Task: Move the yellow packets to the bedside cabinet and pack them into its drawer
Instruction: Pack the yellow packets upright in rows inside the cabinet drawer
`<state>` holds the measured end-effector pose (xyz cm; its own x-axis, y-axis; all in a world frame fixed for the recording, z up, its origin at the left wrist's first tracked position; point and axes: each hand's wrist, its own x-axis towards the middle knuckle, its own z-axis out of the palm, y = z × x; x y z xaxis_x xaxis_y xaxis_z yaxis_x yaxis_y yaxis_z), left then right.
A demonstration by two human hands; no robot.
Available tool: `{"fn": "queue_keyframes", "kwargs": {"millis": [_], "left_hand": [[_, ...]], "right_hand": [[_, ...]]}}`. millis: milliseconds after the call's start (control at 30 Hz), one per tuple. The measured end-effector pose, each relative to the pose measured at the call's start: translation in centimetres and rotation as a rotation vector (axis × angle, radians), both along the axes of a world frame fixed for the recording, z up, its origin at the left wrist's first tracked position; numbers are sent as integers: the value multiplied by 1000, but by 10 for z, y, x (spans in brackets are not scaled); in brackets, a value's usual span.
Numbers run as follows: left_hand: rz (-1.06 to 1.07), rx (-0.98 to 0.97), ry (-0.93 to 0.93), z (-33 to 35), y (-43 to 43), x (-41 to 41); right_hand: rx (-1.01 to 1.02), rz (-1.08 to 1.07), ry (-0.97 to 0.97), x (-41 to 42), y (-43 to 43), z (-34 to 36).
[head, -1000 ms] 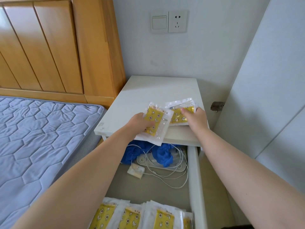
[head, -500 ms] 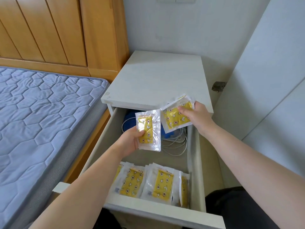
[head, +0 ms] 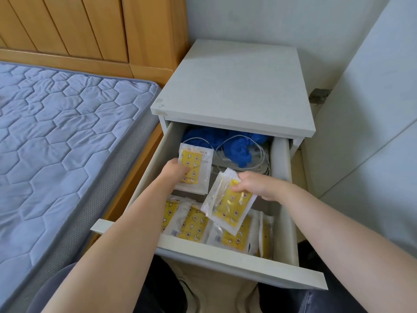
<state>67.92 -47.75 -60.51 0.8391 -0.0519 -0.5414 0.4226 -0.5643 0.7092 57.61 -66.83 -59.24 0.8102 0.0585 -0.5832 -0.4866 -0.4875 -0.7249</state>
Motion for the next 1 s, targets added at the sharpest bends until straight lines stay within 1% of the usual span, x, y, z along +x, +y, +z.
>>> {"fn": "queue_keyframes", "kwargs": {"millis": [100, 200, 300, 433, 567, 667, 767, 900, 1000], "left_hand": [[-38, -22, 6, -1, -3, -1], [-103, -16, 20, -2, -6, -5], [-142, 18, 16, -4, -7, -5], [-169, 63, 15, -3, -8, -7], [-201, 98, 20, -1, -8, -9], [-223, 99, 30, -2, -8, -10], [-252, 99, 45, -3, -7, -11], [-330, 101, 46, -2, -7, -13], [-380, 118, 54, -4, -8, -12]], "right_hand": [[-188, 187, 33, -6, 13, -9], [-434, 283, 39, -19, 23, -22], [-561, 354, 43, -25, 24, -35], [-554, 346, 6, -28, 24, -36], [-515, 263, 20, -30, 19, -35], [-490, 244, 19, -33, 18, -35], [-503, 299, 16, -35, 17, -31], [-599, 474, 11, -36, 14, -26], [-583, 472, -16, -34, 11, -28]]}}
